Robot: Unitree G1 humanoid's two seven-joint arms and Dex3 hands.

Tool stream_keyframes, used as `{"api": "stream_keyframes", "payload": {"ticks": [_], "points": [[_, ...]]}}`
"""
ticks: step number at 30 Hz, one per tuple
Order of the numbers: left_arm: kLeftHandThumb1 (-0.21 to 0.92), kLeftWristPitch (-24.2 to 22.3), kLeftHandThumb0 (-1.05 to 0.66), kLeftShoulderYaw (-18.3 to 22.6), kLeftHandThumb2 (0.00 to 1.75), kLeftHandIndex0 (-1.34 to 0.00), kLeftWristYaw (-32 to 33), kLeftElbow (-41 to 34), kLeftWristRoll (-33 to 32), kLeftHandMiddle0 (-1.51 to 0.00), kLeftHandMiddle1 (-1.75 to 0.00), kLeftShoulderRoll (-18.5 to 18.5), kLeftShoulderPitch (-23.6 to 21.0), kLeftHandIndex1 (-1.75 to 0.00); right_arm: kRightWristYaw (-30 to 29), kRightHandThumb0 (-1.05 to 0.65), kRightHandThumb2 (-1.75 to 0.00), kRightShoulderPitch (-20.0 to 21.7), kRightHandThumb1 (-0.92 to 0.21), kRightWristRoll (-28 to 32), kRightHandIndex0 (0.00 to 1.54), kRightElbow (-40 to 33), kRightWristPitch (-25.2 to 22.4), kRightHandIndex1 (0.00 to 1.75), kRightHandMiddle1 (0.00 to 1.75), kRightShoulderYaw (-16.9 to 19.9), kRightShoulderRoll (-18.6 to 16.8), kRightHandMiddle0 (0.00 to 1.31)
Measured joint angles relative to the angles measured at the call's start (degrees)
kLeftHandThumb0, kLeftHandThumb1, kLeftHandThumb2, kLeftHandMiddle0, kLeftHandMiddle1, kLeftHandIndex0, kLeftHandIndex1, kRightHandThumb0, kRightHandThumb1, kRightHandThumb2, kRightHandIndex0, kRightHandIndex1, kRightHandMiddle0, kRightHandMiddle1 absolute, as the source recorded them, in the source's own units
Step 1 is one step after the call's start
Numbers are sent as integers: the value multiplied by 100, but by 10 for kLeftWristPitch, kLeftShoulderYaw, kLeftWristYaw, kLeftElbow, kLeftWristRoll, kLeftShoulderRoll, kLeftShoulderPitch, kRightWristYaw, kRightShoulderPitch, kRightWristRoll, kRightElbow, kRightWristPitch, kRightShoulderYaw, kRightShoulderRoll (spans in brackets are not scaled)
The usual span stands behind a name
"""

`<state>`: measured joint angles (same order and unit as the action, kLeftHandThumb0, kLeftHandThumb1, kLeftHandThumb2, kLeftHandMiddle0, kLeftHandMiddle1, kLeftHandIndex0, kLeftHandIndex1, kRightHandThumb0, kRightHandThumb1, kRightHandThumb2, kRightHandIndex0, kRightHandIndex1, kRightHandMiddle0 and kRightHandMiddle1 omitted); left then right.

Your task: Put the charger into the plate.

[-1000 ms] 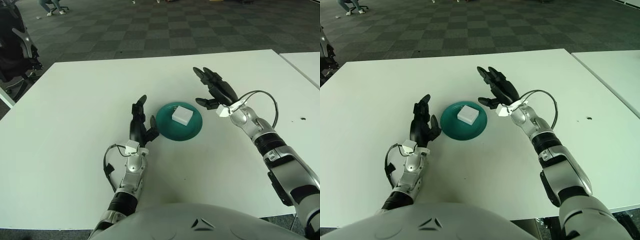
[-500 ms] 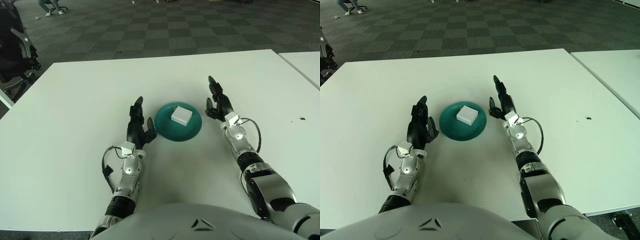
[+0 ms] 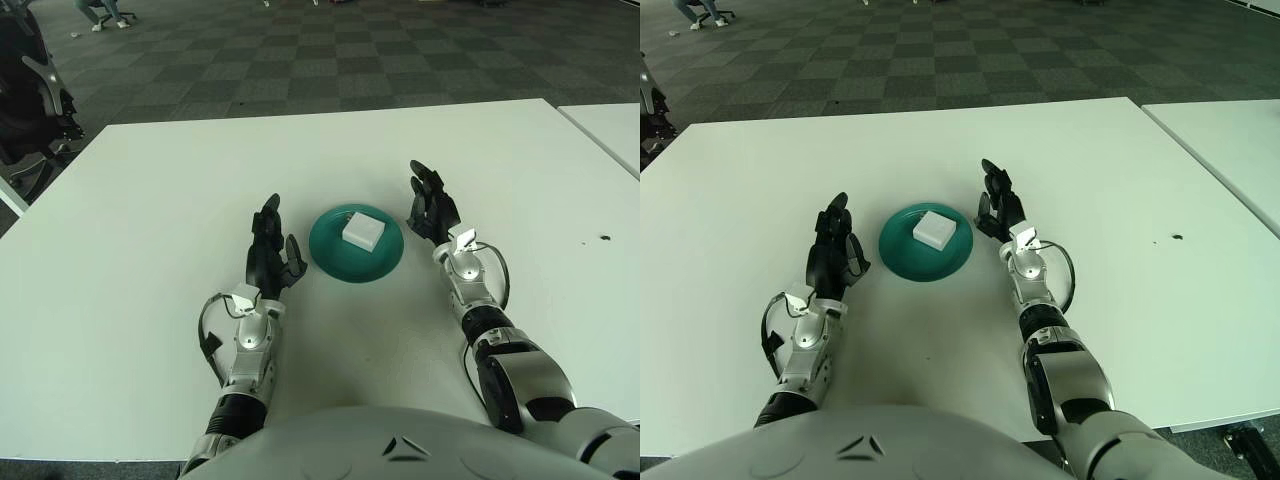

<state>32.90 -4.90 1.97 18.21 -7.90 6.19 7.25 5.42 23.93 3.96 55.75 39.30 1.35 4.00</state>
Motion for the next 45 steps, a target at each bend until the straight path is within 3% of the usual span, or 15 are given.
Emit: {"api": "stream_keyframes", "payload": {"ticks": [18,33,45], "points": [[92,-43,-85,6,104,0,-12,-37,4,-12,0,2,36,-38,13,-93,-100,-25,-92,8,20,-45,-48,1,61,29,-32,0],[92,-43,-85,10,107,0,-16,-34,6,-8,0,2,35,-36,4,-95,-102,-57,-92,11,3,-77,-51,0,28,37,-50,0],[92,-40,-86,13,108,0,-19,-23,7,-8,0,2,26,-34,6,-96,-105,-79,-92,5,0,-102,-53,0,17,35,-51,0]]}}
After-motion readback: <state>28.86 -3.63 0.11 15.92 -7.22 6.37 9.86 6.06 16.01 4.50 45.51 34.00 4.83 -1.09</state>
